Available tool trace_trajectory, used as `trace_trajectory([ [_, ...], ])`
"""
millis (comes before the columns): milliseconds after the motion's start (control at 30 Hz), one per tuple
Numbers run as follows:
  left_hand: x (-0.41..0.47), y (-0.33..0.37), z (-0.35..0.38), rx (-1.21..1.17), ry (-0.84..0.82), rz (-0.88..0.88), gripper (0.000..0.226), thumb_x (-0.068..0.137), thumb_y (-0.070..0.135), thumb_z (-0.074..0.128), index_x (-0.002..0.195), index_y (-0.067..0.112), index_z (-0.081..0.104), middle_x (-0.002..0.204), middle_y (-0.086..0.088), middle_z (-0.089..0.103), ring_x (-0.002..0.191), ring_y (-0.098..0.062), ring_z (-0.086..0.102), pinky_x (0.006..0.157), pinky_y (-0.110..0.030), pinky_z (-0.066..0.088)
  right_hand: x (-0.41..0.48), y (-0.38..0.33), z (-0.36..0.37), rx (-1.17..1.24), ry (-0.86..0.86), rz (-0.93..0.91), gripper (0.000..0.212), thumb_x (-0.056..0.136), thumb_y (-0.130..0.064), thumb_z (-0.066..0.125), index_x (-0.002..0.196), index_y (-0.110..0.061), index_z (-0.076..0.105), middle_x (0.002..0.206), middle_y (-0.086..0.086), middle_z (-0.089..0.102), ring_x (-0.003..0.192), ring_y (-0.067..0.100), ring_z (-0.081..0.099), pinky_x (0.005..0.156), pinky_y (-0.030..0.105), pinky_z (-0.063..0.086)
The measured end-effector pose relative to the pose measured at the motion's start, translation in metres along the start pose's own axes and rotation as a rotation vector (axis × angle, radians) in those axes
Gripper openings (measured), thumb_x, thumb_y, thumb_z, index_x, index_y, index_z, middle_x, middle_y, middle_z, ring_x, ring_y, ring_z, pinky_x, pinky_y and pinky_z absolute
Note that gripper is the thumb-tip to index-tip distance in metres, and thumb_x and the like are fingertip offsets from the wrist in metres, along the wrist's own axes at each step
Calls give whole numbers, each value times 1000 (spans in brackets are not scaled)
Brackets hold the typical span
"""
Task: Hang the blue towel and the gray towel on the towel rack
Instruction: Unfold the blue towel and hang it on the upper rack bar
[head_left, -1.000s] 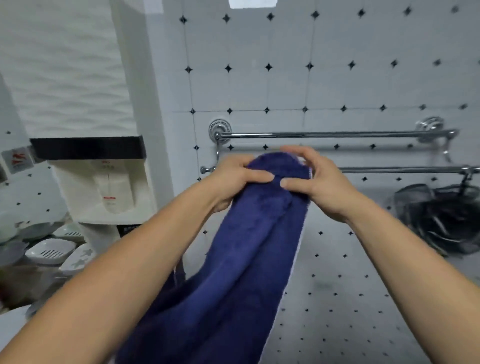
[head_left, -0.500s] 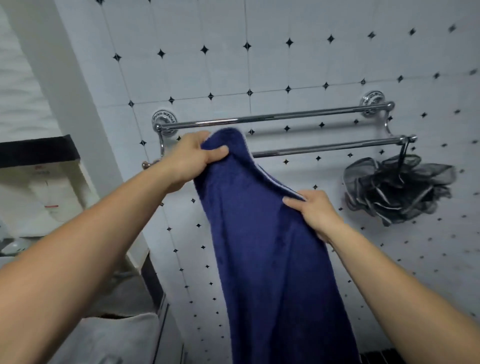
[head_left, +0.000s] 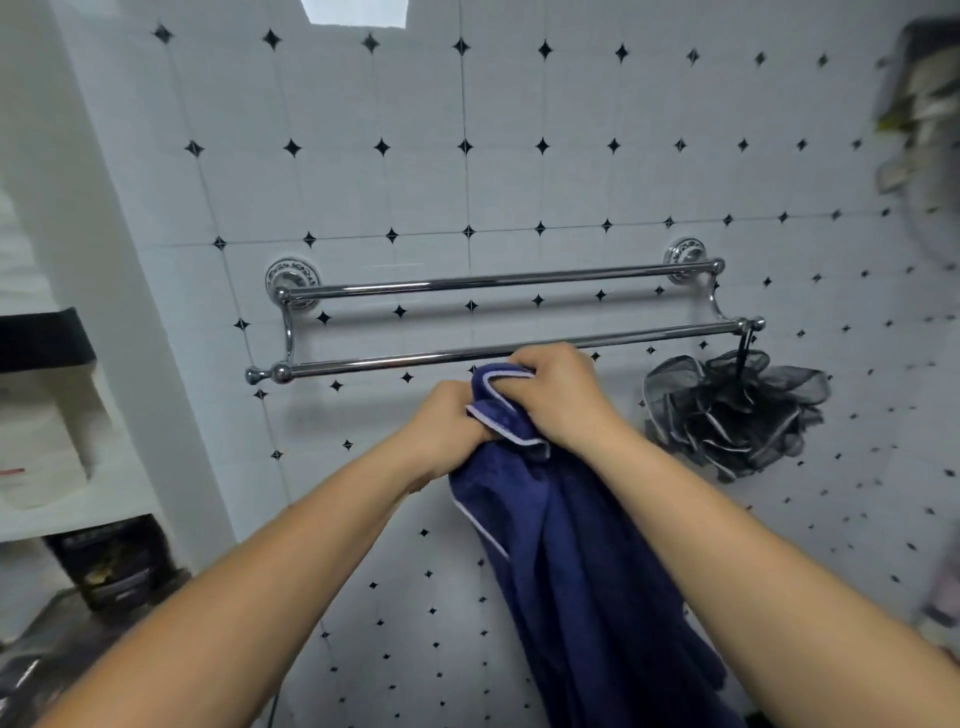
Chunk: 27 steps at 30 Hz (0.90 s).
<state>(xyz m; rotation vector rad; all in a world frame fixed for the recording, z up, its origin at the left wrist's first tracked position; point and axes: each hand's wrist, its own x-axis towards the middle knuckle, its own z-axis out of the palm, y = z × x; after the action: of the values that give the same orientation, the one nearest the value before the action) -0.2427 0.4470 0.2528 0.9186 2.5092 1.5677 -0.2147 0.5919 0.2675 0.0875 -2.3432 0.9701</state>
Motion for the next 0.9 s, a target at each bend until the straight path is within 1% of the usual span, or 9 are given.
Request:
trace_trajectory([
  [67,6,-1,-4,5,77,-3,14,87,11,62,92,10,75,89,-7,74,80,-19,64,70,-31,55,-1,3,-3,102,-35,10,20,75,-20,75,60,-17,62,54,-8,56,51,-2,46,49,16,34],
  [133,8,0,-15,-46,112,34,20,87,9,60,91,19,77,92,-3,77,82,-16,67,74,-33,58,-9,21,-11,259,-120,65,17,73,-24,78,74,-10,68,65,-4,62,59,5,53,56,22,40],
  [233,13,4,-36,-197,201,51,33,88,3,59,76,27,77,75,8,76,70,-6,67,61,-22,57,-42,75,-11,368,-262,262,9,76,-15,77,79,-9,70,68,-4,67,62,10,60,57,22,48],
  [333,19,4,-56,-238,260,35,34,88,3,59,69,27,75,66,13,74,61,-2,66,53,-16,51,-90,137,-2,339,-343,492,21,79,-10,76,63,-11,62,55,-8,57,54,9,52,56,22,41],
  [467,15,-9,-79,-165,277,3,26,86,5,60,78,24,75,73,9,74,64,-5,66,55,-19,53,-123,182,-1,245,-423,674,28,81,-24,76,74,-9,52,73,9,48,69,21,43,65,31,32],
  [667,6,-26,-92,-144,332,-91,10,79,11,71,78,20,76,73,4,75,70,-15,69,66,-31,57,-112,178,-6,253,-313,844,31,92,-34,64,72,-13,53,67,4,65,60,22,57,58,29,41],
  [800,1,-36,-83,-55,345,-145,9,78,14,74,86,18,76,85,-5,77,83,-25,72,79,-44,60,-90,147,6,486,-198,827,18,89,-10,68,78,-9,54,76,13,69,72,29,64,70,39,47],
  [833,1,-40,-78,-7,359,-145,13,80,14,72,93,16,76,92,-9,77,90,-29,71,83,-46,59,-84,137,9,587,-178,812,9,90,-4,66,88,-9,58,75,12,69,70,28,65,67,38,49],
  [900,-1,-51,-69,90,407,-151,19,86,16,67,105,11,72,101,-12,74,97,-31,68,87,-43,55,-74,117,12,780,-169,786,23,93,3,58,110,-13,58,62,6,66,47,19,59,48,26,51],
])
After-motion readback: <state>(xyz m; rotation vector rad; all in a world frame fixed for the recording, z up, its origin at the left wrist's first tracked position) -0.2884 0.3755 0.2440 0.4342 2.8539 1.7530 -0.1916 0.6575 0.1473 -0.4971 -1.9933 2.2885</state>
